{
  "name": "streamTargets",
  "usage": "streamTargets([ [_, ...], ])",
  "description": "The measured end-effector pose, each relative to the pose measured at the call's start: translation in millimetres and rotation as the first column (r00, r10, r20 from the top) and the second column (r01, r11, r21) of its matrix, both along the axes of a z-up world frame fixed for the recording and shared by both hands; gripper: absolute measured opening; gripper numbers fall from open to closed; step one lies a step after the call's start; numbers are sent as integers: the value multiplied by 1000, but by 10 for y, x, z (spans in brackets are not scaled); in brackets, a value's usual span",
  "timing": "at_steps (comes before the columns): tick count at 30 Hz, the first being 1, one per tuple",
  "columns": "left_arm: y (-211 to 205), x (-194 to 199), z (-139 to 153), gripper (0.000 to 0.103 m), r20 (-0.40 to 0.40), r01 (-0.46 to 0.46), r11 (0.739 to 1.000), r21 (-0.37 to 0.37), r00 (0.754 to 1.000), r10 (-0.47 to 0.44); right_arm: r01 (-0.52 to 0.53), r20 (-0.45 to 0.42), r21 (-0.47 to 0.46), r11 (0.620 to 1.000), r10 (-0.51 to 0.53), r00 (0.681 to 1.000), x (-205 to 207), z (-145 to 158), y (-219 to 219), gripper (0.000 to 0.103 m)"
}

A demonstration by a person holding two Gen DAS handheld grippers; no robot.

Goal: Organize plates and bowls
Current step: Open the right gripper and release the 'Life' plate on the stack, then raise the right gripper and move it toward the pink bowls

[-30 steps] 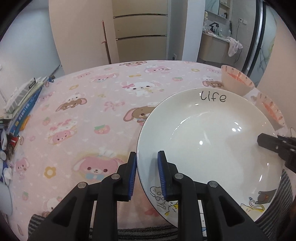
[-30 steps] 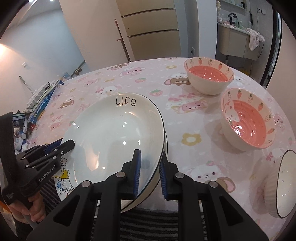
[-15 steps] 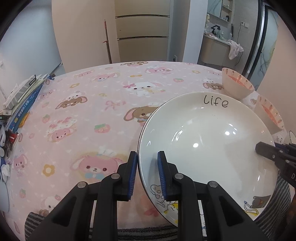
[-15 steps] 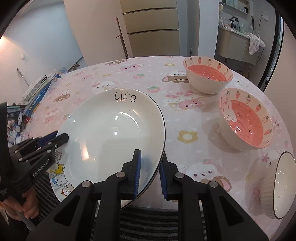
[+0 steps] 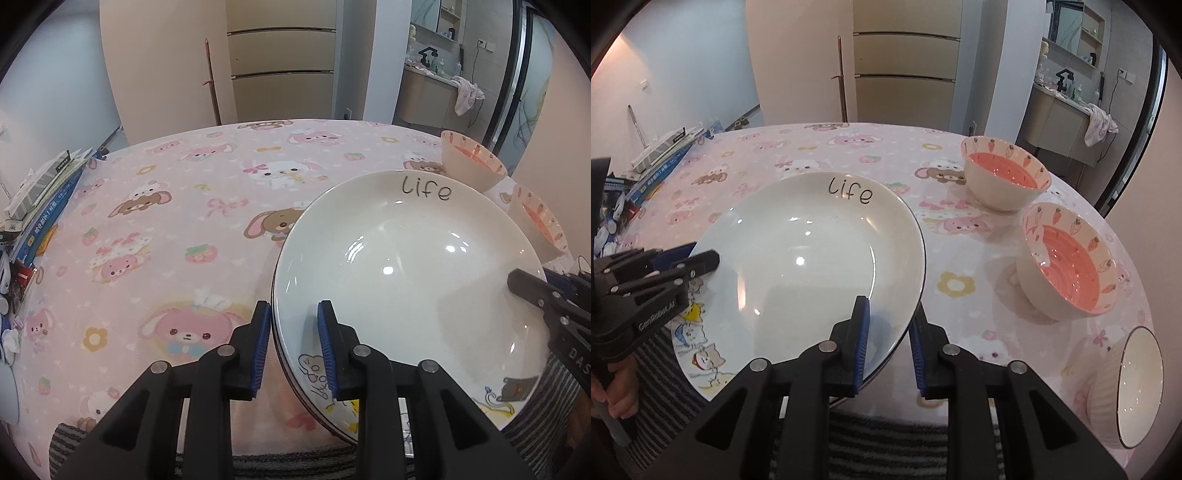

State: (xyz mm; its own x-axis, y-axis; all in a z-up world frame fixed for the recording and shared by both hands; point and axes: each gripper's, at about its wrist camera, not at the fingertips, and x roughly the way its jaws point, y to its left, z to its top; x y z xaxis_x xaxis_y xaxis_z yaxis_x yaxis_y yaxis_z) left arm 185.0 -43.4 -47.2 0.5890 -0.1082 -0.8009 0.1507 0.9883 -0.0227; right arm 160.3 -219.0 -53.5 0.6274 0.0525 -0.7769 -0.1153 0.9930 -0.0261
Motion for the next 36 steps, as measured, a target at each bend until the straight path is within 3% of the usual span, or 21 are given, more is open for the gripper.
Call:
streamTargets([
  [13,64,11,-9,28,-12,3,998,-58,1000,-4,39,77,-195,980,-24,997,-31,-98,201,13],
  [21,81,8,-11,29,-8,4,997,-74,1000,-5,32,56,-128,991,-25,998,-17,-96,121,13],
  [25,177,-18,70,29,48,2,988,-153,999,5,41,101,-90,995,-32,994,-40,-30,67,13],
  [27,178,-75,151,34,105,7,988,-153,994,9,52,130,-77,996,-42,991,-50,16,31,13],
  [28,164,-114,199,42,140,16,989,-147,990,5,59,139,-67,996,-49,989,-53,34,6,13],
  [29,137,-173,259,58,188,32,990,-140,982,-5,65,148,-52,997,-57,987,-57,55,-21,13],
  [31,109,-256,340,71,253,47,990,-131,967,-13,75,165,-20,997,-71,984,-62,98,-70,13],
  [33,76,-364,437,73,330,79,989,-129,943,-32,88,188,4,996,-87,978,-75,143,-115,13],
  [35,57,-425,495,88,377,113,985,-134,924,-55,101,221,20,995,-103,970,-100,193,-151,15],
  [36,59,-451,515,89,391,117,984,-135,919,-56,110,245,24,994,-113,963,-119,225,-165,15],
])
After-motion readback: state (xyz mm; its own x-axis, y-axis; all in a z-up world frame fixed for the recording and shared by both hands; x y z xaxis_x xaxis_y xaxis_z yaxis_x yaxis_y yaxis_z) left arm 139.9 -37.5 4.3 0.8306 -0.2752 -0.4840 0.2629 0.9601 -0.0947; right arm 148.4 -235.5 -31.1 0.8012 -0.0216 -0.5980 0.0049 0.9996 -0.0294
